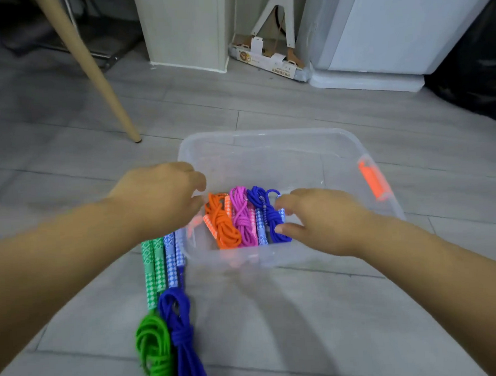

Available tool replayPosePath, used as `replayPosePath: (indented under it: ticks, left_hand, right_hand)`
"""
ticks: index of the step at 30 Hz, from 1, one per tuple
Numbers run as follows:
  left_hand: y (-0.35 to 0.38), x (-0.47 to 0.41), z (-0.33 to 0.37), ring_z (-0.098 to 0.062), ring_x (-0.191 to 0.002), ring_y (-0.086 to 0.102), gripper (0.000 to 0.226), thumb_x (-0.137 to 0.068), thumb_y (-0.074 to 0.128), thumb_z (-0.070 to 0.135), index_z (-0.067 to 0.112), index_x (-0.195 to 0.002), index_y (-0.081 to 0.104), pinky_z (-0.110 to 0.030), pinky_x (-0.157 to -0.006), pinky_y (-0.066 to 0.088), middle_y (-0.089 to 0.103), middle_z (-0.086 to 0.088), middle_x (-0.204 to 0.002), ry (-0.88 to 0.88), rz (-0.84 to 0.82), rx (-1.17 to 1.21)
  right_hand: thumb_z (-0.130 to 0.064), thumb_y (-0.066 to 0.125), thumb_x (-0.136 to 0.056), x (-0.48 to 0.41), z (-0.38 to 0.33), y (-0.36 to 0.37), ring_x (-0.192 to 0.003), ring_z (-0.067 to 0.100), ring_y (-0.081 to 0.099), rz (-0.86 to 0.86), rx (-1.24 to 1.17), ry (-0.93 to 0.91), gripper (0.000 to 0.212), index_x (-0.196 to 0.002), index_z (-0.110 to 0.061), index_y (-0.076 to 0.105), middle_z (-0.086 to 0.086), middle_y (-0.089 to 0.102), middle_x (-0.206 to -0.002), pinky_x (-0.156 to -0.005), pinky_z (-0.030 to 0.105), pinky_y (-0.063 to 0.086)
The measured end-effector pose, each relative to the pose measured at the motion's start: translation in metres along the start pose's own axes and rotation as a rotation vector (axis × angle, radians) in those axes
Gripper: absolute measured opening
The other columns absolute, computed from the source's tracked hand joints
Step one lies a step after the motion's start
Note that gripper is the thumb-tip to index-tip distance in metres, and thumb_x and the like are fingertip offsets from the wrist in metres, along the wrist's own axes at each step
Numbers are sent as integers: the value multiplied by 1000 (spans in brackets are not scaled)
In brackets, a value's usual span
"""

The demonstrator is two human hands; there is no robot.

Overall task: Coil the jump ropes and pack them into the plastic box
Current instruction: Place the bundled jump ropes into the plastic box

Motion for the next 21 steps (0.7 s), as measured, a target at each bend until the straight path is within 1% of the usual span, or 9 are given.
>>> replayPosePath:
  ticks: [3,5,6,10,13,16,18,20,21]
  left_hand:
    - [4,55,2,-26,-98,63,24,-92,48,41,28,-99,66,-35,-74,50,64,4,-103,15,140,128]
    - [14,87,0,-28,-74,67,24,-81,51,40,24,-80,68,-36,-58,51,66,1,-81,-9,168,182]
    - [23,100,-2,-28,-73,67,26,-79,49,42,24,-78,68,-35,-58,51,66,2,-80,-36,154,187]
    - [94,127,-13,-17,-104,60,29,-93,41,47,30,-103,63,-29,-79,48,62,8,-109,-127,-111,132]
    - [147,135,-15,-21,-108,57,26,-92,50,39,27,-113,60,-32,-83,48,60,4,-115,-101,-269,104]
    - [193,135,-4,-30,-73,64,46,-54,85,23,19,-97,69,-35,-51,54,65,-6,-90,137,-326,-37]
    - [210,130,0,-27,-67,63,64,-36,90,22,20,-98,72,-30,-43,51,65,-6,-90,218,-306,-147]
    - [224,122,12,-29,-92,60,71,-58,82,27,25,-125,58,-34,-61,53,57,-9,-118,311,-374,-201]
    - [233,117,16,-29,-109,51,69,-77,69,28,27,-140,41,-36,-75,49,43,-9,-134,338,-386,-209]
  right_hand:
    - [-46,40,-94,33,-27,-11,-107,17,54,106,-14,-65,34,-122,-28,47,-9,55,-118,-83,34,47]
    - [-47,40,-93,51,-46,-4,-108,16,54,111,-56,-122,34,-122,-31,47,-11,55,-119,-83,32,46]
    - [-46,40,-93,58,-56,4,-109,15,54,96,-77,-154,34,-124,-32,47,-12,55,-120,-84,31,46]
    - [-47,40,-94,71,-83,59,-116,16,51,-66,-97,-241,35,-126,-33,45,-11,54,-124,-89,32,45]
    - [-46,40,-94,67,-95,108,-114,20,51,-213,-103,-266,35,-123,-30,46,-7,53,-122,-88,32,44]
    - [-44,41,-94,61,-102,156,-114,24,52,-369,-88,-273,35,-123,-25,47,-2,52,-124,-87,33,44]
    - [-41,41,-94,57,-102,181,-114,27,51,-448,-51,-263,35,-124,-22,47,3,52,-125,-87,35,44]
    - [-39,41,-95,52,-98,201,-112,29,52,-504,-29,-240,36,-124,-19,48,6,52,-124,-86,36,43]
    - [-39,41,-95,50,-95,209,-111,29,52,-530,-27,-228,37,-124,-18,47,7,52,-124,-85,36,43]
Point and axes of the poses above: each hand's wrist, its own x-axis away from the middle knuckle, its own y-axis out of the palm, z = x × y, the point moved 8 cm from there along -x, towards the middle knuckle
